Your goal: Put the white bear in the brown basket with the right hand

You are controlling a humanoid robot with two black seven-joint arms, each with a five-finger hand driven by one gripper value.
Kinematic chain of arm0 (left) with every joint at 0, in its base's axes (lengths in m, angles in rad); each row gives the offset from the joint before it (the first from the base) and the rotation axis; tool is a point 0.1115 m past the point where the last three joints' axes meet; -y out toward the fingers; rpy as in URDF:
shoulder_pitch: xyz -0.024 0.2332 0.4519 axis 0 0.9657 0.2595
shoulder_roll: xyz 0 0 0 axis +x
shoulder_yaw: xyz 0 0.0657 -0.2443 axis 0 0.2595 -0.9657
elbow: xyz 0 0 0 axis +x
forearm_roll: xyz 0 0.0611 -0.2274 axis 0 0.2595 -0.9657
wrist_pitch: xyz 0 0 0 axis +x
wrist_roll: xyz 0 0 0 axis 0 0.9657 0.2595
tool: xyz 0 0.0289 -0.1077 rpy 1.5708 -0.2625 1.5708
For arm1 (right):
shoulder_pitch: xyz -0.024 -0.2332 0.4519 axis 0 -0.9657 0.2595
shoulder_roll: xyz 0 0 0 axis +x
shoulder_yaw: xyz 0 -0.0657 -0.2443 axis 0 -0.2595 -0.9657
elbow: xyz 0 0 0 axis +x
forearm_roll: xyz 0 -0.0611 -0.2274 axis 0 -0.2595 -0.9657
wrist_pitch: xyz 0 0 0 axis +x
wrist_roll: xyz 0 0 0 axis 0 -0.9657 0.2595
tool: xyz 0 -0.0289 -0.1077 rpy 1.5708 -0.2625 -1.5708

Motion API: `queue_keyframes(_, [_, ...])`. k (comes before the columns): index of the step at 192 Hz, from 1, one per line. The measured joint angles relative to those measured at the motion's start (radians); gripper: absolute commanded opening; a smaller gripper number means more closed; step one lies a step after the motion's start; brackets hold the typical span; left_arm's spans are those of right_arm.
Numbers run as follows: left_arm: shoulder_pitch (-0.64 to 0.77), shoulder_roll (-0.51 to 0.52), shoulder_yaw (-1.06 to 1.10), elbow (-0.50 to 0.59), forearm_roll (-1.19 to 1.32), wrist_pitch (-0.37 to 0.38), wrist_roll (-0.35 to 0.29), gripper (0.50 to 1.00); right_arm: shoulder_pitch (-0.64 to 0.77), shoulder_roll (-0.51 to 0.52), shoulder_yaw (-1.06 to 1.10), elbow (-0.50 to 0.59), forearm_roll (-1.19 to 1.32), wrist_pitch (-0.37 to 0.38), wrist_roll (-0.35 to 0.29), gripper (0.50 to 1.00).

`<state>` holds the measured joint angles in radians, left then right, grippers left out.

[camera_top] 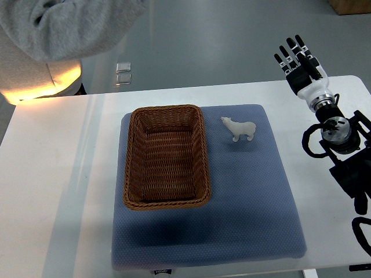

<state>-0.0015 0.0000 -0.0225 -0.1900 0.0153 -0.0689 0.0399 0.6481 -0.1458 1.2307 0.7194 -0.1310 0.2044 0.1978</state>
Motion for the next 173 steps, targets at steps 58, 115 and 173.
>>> queue_keyframes(58, [0.000,0.000,0.001,0.000,0.000,0.000,-0.001,1.000,-0.001,0.000,-0.002,0.000,-0.001,0.000,0.000,0.924])
queue_keyframes(115, [-0.001,0.000,0.001,0.001,0.000,0.000,-0.002,1.000,0.020,-0.047,-0.060,0.014,-0.065,0.006,-0.005,0.924])
queue_keyframes(173, [-0.005,0.000,-0.001,-0.012,0.003,-0.008,-0.002,1.000,0.211,-0.277,-0.401,0.063,-0.437,0.041,-0.158,0.921])
